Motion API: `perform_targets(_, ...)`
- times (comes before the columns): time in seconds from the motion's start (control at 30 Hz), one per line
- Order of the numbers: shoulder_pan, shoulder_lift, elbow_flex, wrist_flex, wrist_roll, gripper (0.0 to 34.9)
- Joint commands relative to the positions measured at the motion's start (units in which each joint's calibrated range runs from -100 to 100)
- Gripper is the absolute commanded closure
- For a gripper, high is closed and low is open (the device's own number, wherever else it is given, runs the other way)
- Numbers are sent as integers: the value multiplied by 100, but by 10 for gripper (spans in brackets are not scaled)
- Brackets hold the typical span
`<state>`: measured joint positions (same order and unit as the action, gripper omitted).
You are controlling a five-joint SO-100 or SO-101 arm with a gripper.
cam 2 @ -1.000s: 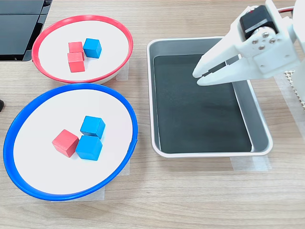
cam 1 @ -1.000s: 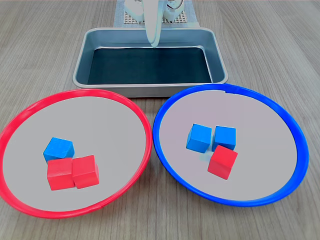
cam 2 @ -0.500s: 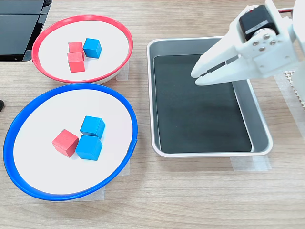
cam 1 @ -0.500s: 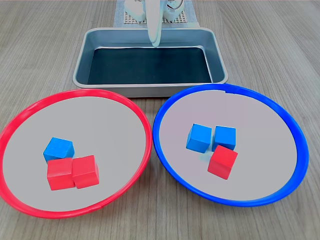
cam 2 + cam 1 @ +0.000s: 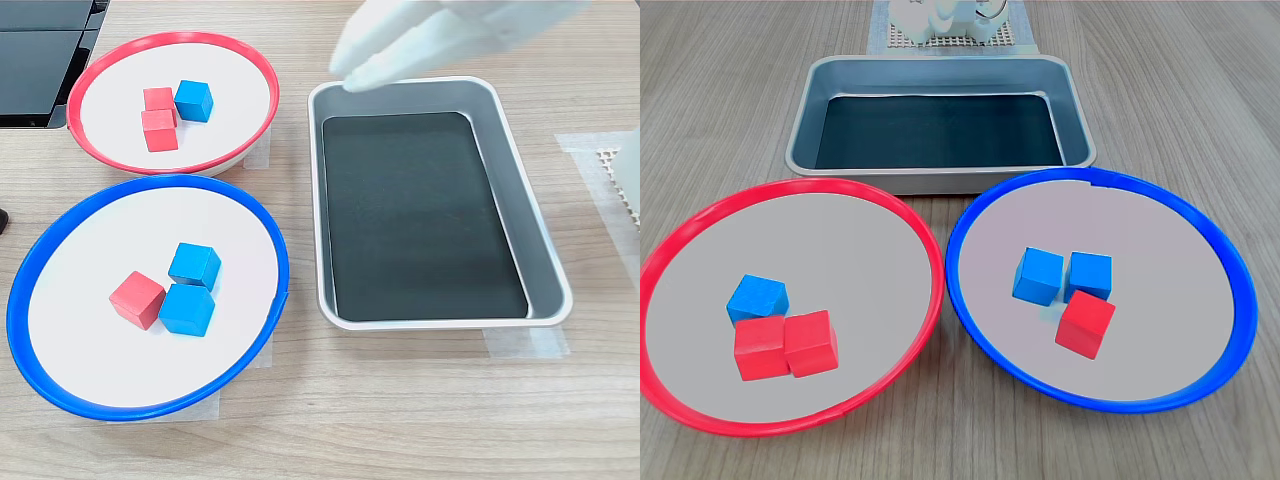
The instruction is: Relocate any misplaced blocks to their matching dishes.
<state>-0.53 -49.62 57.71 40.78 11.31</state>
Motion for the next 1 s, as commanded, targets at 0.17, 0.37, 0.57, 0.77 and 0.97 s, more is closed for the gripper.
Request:
perform_targets(0.17, 124, 2689, -2153, -962, 1568, 346)
perform_targets(0.37, 303, 3456, -2389, -1160, 2759, 346)
perform_targets(0.57, 528, 3849, -2562, -1210, 3331, 346)
perform_targets(0.77, 914, 4369, -3072, -1004, 3761, 346)
perform_targets(0.97, 1328, 4915, -3946, -302, 4137, 346)
